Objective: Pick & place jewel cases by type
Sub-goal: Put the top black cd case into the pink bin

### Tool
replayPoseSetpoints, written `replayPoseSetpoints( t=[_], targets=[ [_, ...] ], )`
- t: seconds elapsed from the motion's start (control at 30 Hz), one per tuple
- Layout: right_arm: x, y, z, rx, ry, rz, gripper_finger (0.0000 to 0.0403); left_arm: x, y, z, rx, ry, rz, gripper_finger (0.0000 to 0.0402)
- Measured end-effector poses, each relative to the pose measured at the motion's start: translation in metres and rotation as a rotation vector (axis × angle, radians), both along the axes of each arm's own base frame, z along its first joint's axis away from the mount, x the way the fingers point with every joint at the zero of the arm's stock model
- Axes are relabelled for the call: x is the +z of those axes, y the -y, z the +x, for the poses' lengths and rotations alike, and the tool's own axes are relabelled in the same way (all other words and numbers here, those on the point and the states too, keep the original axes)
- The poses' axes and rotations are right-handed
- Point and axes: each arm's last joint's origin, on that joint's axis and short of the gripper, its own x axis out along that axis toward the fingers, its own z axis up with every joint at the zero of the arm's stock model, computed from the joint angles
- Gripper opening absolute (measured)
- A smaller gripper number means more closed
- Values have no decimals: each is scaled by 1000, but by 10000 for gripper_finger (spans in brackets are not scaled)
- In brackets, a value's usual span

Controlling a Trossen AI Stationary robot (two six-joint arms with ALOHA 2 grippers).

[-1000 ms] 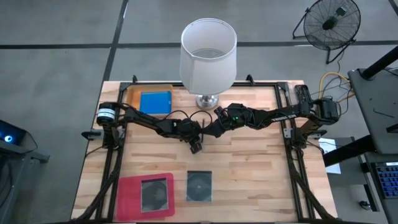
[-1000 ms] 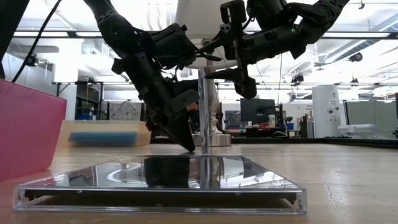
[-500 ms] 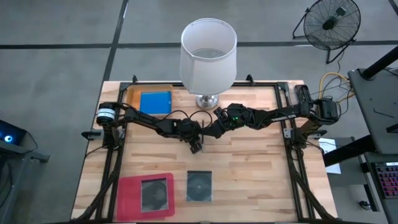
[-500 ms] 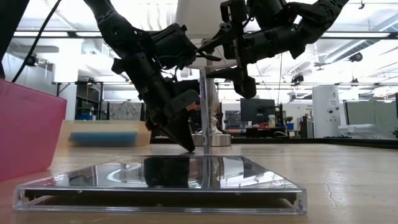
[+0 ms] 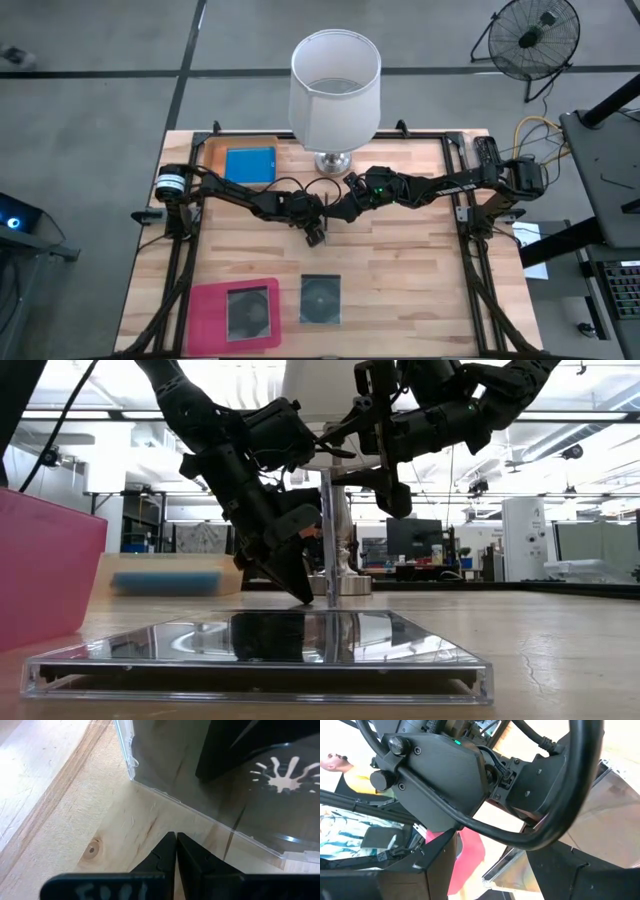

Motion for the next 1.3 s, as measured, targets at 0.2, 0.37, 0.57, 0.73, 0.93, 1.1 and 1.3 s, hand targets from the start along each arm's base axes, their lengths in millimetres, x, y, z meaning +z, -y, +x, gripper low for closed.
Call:
replayPoseSetpoints(
  t=[0.2,0.37,0.57,0.73,0.93,1.1,1.3],
  targets=[
    [2,0,-1,2,4,-1,228,0,0,0,0,0,0,0],
    [5,1,-2,1,12,-8,228,0,0,0,0,0,0,0],
    [8,2,-4,-1,18,-12,228,0,0,0,0,0,0,0],
    [6,1,-5,1,-4,-19,228,0,0,0,1,0,0,0],
    [5,1,-5,4,-14,-25,228,0,0,0,1,0,0,0],
    [8,1,-7,18,-5,-22,228,0,-1,-1,3,-6,-1,0],
    [24,1,-19,24,-5,-50,228,0,-1,-6,14,-55,-7,0]
  ],
)
